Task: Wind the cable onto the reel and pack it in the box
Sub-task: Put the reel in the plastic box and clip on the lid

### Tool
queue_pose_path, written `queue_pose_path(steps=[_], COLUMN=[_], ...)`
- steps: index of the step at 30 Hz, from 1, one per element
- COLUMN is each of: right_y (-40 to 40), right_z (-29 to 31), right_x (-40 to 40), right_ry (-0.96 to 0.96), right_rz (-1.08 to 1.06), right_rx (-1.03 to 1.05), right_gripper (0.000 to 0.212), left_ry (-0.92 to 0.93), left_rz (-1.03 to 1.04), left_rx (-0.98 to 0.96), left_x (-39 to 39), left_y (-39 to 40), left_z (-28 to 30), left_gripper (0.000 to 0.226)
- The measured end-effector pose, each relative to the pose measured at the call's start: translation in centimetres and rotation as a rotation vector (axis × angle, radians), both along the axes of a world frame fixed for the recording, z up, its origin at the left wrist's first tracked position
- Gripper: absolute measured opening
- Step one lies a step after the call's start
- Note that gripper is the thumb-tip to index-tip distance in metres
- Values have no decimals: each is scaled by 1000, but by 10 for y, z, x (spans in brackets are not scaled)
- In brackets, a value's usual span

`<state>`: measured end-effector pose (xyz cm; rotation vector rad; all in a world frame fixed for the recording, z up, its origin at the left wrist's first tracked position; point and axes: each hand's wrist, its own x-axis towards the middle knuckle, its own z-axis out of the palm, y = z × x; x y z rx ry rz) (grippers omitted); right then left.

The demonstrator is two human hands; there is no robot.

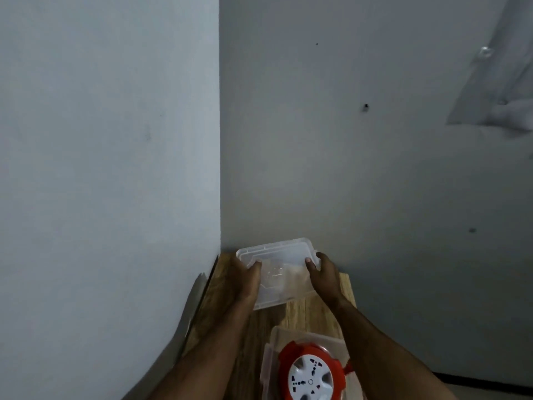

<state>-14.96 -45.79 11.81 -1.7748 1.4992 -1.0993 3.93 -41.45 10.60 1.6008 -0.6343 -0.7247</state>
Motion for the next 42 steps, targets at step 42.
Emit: queue_pose_path(steps=[42], right_y=[227], right_z=[-48], right_x=[-115], right_ry=[-100], right_rz=[-156], right_rx=[139], right_gripper=[47], left_ry=[-247], left_rz=[-48], left_rx=[-53], left_x=[-104], left_y=[218], left_z=[-49], left_gripper=[27])
